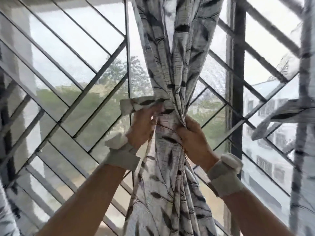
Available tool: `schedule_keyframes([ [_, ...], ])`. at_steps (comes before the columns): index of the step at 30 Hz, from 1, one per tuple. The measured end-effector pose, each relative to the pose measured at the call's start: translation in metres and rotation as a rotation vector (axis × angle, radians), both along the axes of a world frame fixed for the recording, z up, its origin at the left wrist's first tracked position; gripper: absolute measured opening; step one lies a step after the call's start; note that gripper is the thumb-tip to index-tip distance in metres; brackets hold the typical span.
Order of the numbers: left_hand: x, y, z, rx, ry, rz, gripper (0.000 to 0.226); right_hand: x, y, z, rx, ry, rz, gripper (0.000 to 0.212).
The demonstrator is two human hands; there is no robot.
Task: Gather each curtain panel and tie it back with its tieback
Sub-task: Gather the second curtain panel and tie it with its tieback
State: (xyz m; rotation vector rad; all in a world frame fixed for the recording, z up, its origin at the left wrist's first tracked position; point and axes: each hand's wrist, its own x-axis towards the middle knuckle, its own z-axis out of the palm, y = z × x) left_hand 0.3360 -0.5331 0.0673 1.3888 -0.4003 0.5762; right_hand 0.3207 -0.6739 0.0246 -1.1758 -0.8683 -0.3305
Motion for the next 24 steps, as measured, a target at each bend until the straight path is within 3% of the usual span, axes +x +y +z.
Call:
schedule_keyframes([
  [2,0.006,0.002,0.004,-0.086,0.074,-0.347,0.021,0.001,0.002,0.001,0.095,0.076,0.164,0.042],
  [4,0.007,0.002,0.011,-0.048,0.121,-0.561,0.041,-0.001,0.007,0.0,0.117,0.098,0.213,0.049],
  [6,0.007,0.003,0.015,0.008,0.098,-0.632,0.046,-0.002,0.011,0.0,0.162,0.129,0.213,0.051],
  [12,0.006,0.006,0.01,-0.038,0.013,-0.65,0.029,-0.005,0.025,-0.007,0.34,0.16,0.092,0.046],
  [16,0.006,0.005,0.007,-0.026,-0.05,-0.491,0.023,-0.017,0.031,-0.006,0.309,-0.028,-0.202,0.059],
  [18,0.008,0.007,0.005,0.002,-0.18,-0.198,0.017,-0.017,0.035,-0.013,0.24,-0.173,-0.445,0.068],
  [21,0.002,0.015,0.003,0.028,-0.511,0.226,0.018,-0.014,0.036,-0.024,0.124,-0.32,-0.84,0.054],
  [23,-0.008,0.019,0.002,0.176,-0.623,0.351,0.02,-0.016,0.034,-0.027,0.064,-0.481,-1.026,0.056],
  [24,-0.015,0.02,0.002,0.214,-0.647,0.306,0.018,-0.017,0.033,-0.029,0.041,-0.591,-1.066,0.057],
])
